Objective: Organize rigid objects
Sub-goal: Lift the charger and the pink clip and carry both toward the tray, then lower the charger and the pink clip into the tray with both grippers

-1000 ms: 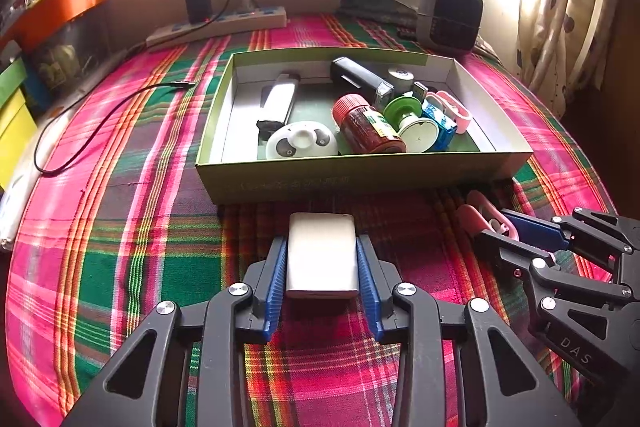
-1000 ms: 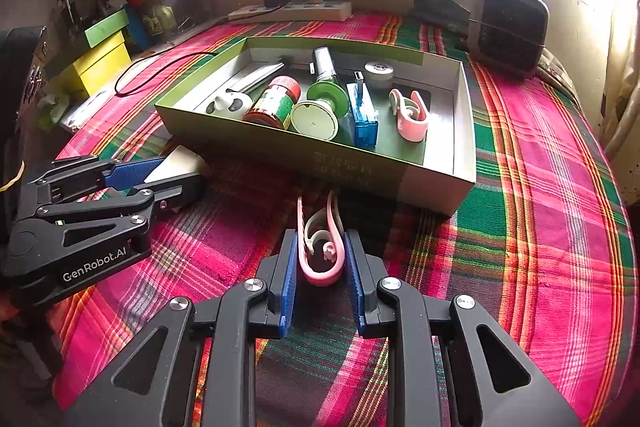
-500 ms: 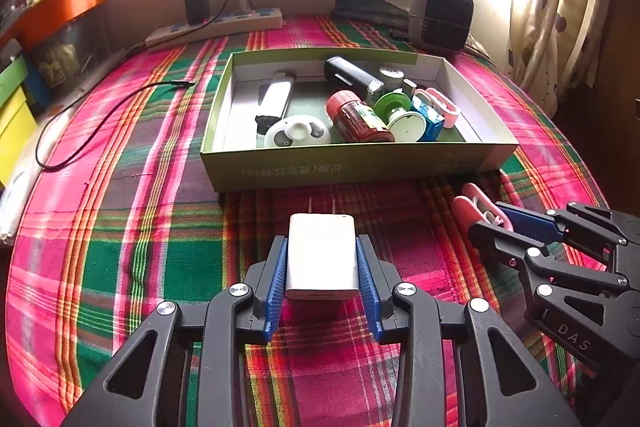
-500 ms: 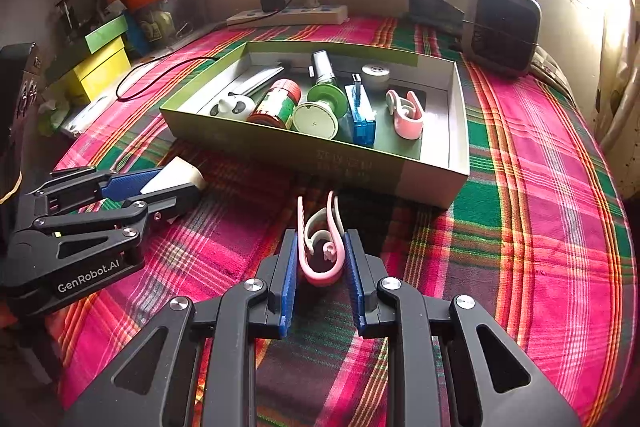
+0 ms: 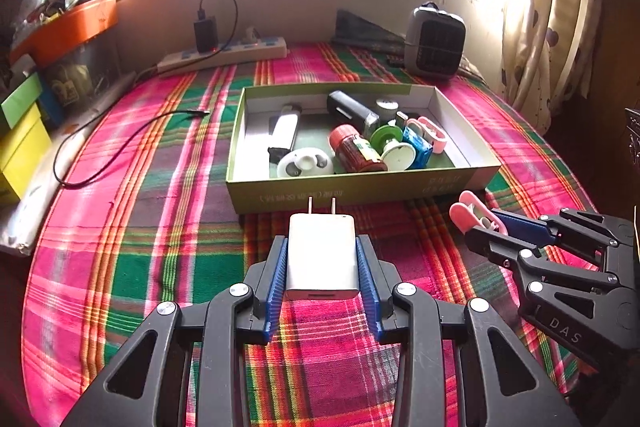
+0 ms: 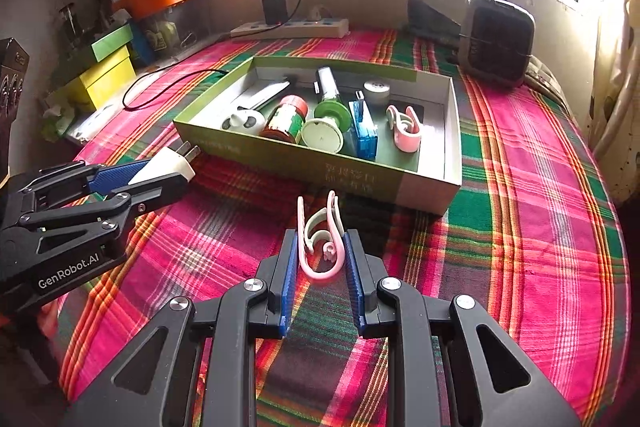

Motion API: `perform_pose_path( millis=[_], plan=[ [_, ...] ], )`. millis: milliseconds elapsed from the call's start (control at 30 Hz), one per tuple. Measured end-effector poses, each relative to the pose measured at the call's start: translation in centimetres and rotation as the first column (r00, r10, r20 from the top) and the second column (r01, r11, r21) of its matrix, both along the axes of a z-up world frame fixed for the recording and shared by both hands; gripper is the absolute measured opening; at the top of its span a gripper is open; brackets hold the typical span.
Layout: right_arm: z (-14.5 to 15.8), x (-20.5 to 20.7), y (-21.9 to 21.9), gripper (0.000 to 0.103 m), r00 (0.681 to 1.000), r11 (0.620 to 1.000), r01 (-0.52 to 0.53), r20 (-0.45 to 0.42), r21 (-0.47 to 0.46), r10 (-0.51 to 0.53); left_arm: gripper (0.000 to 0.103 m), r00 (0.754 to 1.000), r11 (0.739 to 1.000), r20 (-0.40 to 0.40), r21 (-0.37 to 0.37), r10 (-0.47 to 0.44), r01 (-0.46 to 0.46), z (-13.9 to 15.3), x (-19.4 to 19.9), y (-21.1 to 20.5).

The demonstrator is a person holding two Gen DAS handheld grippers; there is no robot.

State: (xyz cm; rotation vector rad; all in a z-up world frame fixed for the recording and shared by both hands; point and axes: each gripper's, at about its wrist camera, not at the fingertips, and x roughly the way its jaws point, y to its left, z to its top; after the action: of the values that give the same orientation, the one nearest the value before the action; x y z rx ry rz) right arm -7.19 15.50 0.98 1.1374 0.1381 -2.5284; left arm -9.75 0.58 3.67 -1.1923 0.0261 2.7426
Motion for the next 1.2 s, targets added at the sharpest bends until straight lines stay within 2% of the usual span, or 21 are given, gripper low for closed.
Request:
perform_pose_path(
  millis=[667, 900, 967, 1200],
  plan=[
    [2.8, -1.1, 0.5, 0.024, 0.997, 0.999, 0.035, -0.062, -0.015, -0.036, 0.033, 0.997, 1.000, -0.076, 0.005, 0.004, -0.003, 3.2, -1.5, -1.0],
    [3.8, -2.5, 1.0, 0.024, 0.996, 0.999, 0.049, -0.078, -0.021, -0.051, 0.033, 0.998, 0.999, -0.066, 0.033, -0.006, 0.008, 3.5, -3.3, -1.4],
    [4.0, -3.0, 1.1, 0.024, 0.995, 0.998, 0.052, -0.080, -0.025, -0.054, 0.033, 0.999, 0.998, -0.047, 0.063, -0.014, 0.017, 3.4, -4.0, -1.6],
    [4.3, -5.1, 1.6, 0.024, 0.994, 0.997, 0.070, -0.080, -0.035, -0.073, 0.033, 0.999, 0.998, -0.035, 0.055, -0.016, 0.018, 3.1, -5.9, -1.5]
  ],
)
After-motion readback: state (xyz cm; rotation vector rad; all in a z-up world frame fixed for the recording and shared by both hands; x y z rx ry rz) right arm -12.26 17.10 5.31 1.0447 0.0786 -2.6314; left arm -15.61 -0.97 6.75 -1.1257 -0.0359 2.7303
